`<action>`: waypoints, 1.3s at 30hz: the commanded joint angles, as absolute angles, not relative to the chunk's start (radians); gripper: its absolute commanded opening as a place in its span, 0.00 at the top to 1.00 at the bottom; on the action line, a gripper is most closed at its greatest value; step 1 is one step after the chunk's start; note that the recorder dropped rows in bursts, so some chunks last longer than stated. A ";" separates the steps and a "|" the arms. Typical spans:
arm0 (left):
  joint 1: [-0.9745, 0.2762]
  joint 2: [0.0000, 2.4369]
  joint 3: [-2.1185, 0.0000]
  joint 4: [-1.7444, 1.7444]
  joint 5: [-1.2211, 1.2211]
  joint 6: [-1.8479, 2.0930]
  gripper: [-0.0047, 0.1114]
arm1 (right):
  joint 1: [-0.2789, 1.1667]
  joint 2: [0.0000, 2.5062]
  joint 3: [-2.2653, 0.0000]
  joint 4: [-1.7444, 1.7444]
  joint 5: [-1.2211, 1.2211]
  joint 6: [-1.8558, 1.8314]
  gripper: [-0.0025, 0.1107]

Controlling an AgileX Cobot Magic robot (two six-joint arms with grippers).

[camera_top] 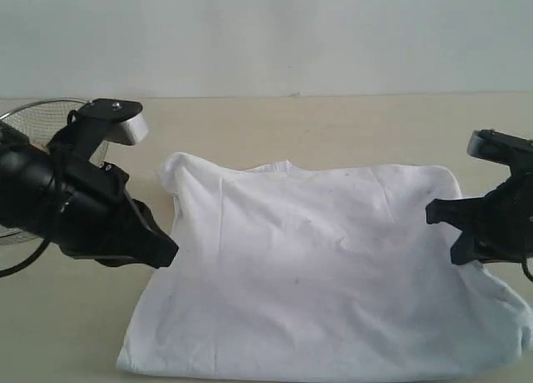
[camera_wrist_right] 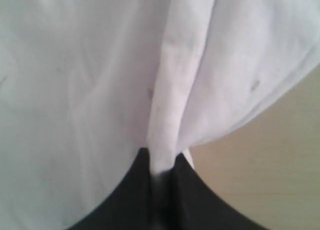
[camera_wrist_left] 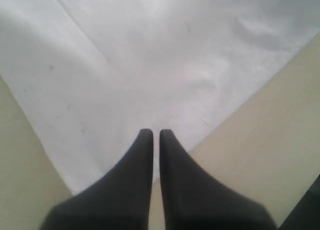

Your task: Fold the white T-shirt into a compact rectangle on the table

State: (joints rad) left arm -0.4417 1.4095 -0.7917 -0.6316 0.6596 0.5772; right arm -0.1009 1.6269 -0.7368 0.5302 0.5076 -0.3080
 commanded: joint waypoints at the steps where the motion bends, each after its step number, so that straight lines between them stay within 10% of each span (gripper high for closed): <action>1: -0.438 1.361 -0.792 -0.607 0.662 0.538 0.92 | -0.108 1.604 -0.750 0.689 0.562 -0.457 0.98; 12: -0.438 1.311 -0.792 -0.606 0.686 0.532 0.92 | -0.093 1.604 -0.757 1.023 0.643 -0.752 0.98; 39: -0.438 1.169 -0.792 -0.429 0.716 0.346 0.92 | 0.485 1.779 -1.055 1.092 0.499 -0.652 0.98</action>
